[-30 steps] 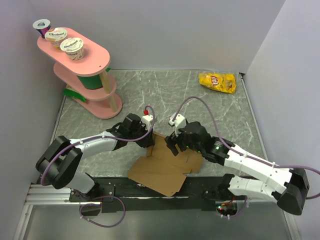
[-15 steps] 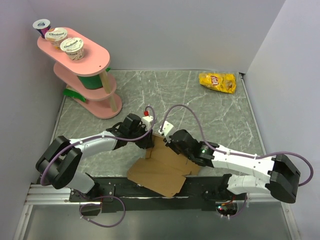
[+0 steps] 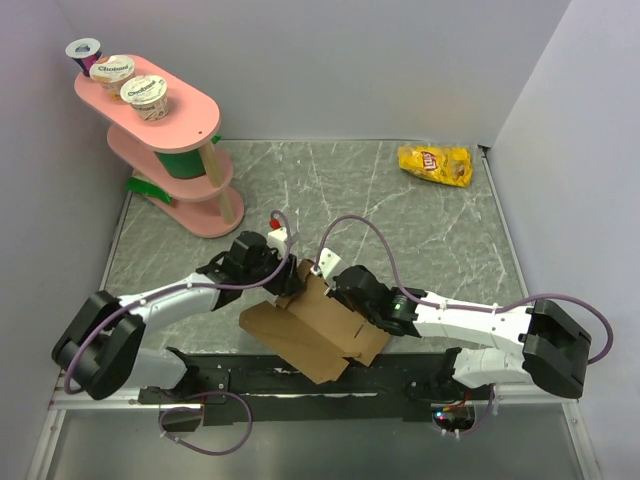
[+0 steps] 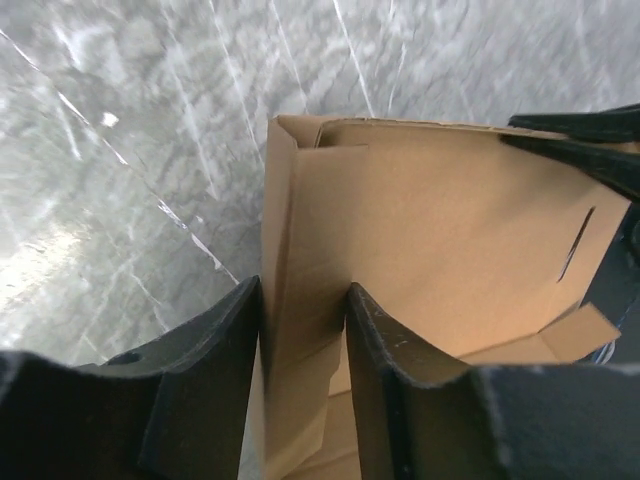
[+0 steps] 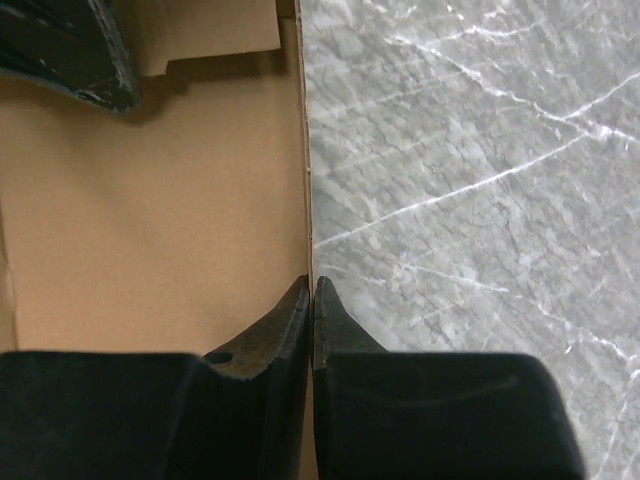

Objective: Fold the paper box

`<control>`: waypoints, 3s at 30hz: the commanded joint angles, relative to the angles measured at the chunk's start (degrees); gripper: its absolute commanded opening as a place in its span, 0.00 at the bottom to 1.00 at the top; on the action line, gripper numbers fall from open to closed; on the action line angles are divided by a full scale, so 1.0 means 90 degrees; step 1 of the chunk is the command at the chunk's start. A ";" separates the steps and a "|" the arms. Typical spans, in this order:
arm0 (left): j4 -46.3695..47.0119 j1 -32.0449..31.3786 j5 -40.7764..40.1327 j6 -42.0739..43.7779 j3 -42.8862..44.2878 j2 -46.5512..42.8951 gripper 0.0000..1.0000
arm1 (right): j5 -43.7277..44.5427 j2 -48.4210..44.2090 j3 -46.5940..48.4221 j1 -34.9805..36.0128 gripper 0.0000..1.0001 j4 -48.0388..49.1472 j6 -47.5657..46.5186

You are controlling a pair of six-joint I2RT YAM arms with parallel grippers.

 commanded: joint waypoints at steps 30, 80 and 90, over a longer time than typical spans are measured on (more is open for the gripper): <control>0.0736 -0.0036 -0.2416 -0.0665 -0.0488 -0.0170 0.04 | 0.1766 0.0143 -0.0012 0.1015 0.00 0.0665 0.0083; 0.1407 0.0811 0.0618 -0.0997 -0.0437 -0.0364 0.84 | 0.1846 0.0555 -0.0070 0.1221 0.00 0.0489 0.1060; 0.2648 0.2081 0.1283 -0.1866 -0.1033 -0.0687 0.78 | 0.1826 0.0486 -0.0119 0.1201 0.00 0.0499 0.1070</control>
